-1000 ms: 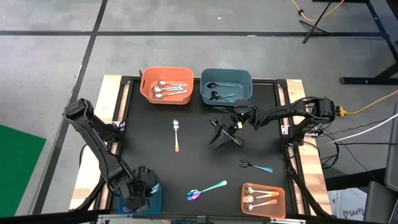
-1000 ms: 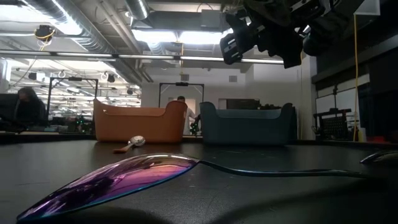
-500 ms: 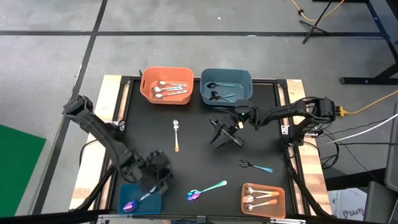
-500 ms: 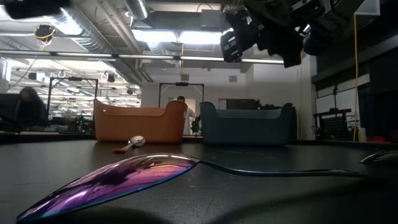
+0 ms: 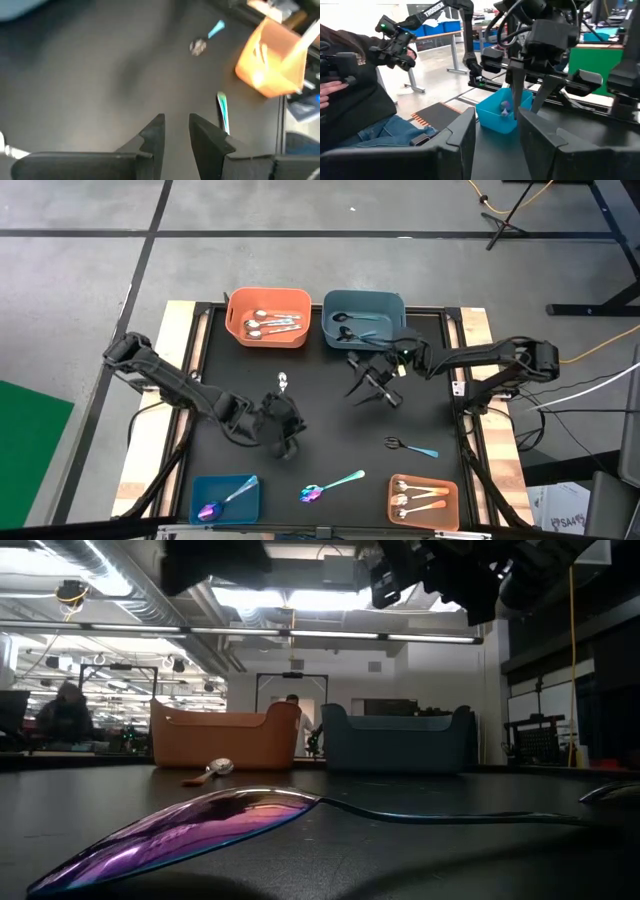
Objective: Sort silverware by color (type)
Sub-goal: Put the orange spoon into the bottom orange bin
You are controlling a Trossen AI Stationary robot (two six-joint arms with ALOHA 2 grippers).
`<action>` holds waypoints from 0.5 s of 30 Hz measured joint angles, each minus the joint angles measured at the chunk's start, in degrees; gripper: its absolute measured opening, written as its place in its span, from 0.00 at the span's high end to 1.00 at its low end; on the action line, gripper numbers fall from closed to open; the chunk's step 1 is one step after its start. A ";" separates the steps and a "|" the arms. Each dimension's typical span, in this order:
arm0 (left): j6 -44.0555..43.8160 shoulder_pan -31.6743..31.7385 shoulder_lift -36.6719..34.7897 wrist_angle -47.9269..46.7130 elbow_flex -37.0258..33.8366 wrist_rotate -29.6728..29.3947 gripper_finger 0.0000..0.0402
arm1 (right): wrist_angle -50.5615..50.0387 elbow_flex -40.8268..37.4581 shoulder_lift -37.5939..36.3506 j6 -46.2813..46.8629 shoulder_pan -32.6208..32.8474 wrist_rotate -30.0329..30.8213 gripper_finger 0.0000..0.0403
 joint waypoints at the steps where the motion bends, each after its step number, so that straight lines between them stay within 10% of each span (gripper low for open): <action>1: 1.30 0.95 0.02 0.99 0.00 -0.06 0.79 | -0.84 0.00 -0.72 0.00 -0.51 -0.02 0.67; 15: 5.80 13.35 0.02 3.11 0.00 -0.08 0.79 | -24.42 0.00 -11.88 -9.85 -5.40 6.68 0.67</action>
